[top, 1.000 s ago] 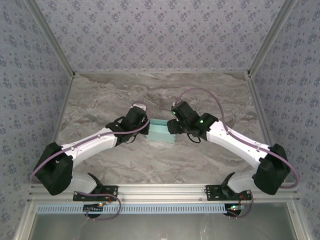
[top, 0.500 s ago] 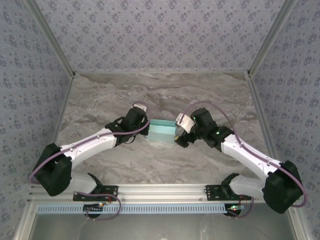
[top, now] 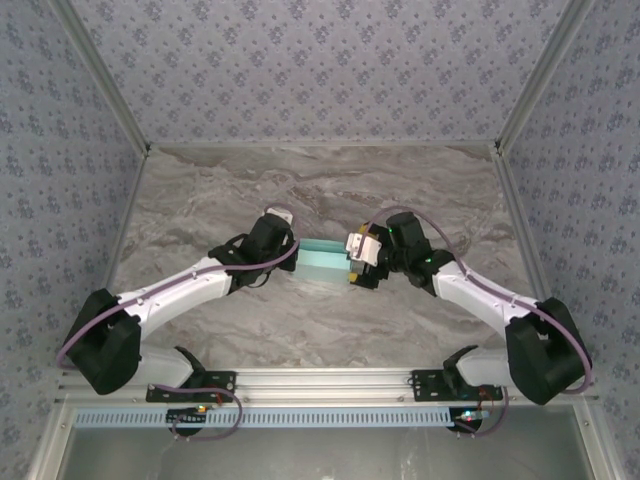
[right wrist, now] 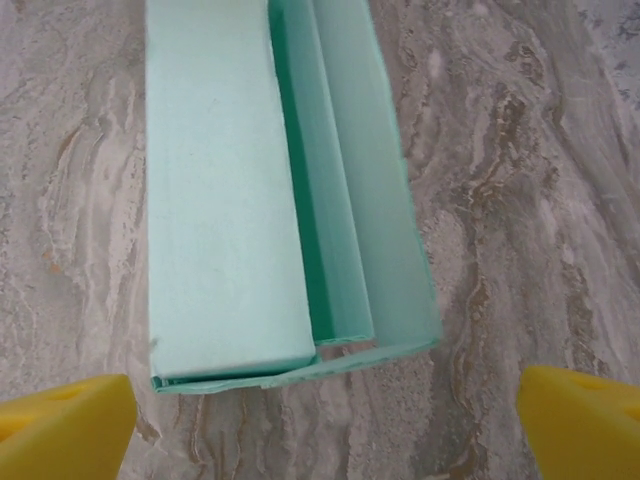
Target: Fold the paper box
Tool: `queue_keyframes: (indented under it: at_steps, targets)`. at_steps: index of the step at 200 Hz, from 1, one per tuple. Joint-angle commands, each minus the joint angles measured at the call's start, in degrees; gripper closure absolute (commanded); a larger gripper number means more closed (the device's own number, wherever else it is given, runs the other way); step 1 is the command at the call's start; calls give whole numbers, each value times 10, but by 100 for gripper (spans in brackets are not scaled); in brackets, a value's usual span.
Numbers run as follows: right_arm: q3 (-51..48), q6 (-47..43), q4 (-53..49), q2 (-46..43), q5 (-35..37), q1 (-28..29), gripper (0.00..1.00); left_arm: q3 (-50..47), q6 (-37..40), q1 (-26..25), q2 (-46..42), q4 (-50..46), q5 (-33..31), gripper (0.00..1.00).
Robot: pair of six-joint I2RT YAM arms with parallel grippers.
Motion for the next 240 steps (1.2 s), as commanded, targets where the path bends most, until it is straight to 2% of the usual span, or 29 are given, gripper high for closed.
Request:
queue_keyframes:
  at_steps: [1,40,60,95,166,213,224,240]
  targets:
    - [-8,-40,26,16,-59,-1,2,-2,12,-4,-7,7,6,100]
    - [-3,-55,25,44,-50,4,10,-3,11,-4,-6,7,9,100]
    - [-2,-61,30,53,-43,5,21,-3,12,-4,-4,8,11,100]
    - [-11,-66,57,56,-17,6,35,-6,10,-4,0,14,18,100]
    - [-19,-78,83,70,20,10,48,-26,4,-4,5,34,27,100]
    - [-28,-73,103,77,19,8,49,-60,-1,-4,4,74,28,100]
    - [-25,-72,95,79,10,5,52,-68,0,-4,3,83,27,100]
    - [-21,-73,83,83,8,1,53,-75,2,-3,-3,91,29,88]
